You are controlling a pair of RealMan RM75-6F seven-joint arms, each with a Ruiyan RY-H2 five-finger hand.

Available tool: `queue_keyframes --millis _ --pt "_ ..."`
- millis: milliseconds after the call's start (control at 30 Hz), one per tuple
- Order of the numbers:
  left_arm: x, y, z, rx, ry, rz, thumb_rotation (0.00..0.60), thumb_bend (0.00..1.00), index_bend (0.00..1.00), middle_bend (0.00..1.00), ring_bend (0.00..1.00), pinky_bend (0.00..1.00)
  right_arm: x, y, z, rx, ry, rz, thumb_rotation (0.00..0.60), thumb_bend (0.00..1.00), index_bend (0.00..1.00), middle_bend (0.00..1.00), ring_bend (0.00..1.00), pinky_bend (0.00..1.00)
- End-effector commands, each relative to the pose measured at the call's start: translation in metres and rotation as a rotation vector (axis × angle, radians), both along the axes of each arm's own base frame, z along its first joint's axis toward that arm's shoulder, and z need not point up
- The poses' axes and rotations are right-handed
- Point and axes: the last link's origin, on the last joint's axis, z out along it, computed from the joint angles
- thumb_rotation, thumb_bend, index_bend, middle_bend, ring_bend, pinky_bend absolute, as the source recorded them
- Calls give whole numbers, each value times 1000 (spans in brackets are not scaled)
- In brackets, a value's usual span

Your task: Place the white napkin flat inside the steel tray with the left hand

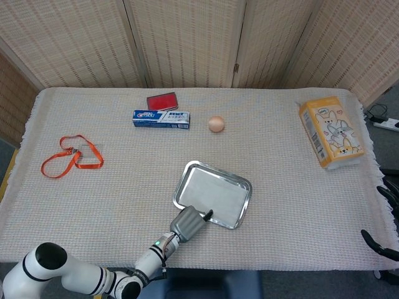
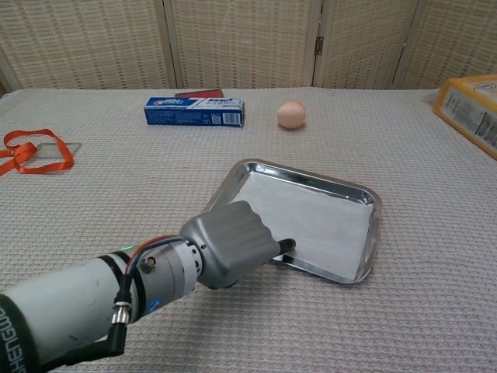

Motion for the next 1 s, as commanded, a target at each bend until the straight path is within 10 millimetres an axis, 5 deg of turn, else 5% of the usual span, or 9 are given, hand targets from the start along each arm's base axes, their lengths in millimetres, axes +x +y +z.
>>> queue_keyframes --millis 33,433,1000 --pt "1 1 -2 0 -3 -1 600 1000 156 1000 1000 1000 0 0 0 0 0 -1 600 376 0 0 0 0" --pt "12 10 -4 18 -61 -3 600 1000 104 1000 1000 1000 -1 -1 1 -4 3 -5 600 377 0 0 0 0" --pt "12 -1 45 74 -124 -34 600 1000 101 1000 1000 1000 2 -2 -7 11 33 -3 600 376 0 0 0 0"
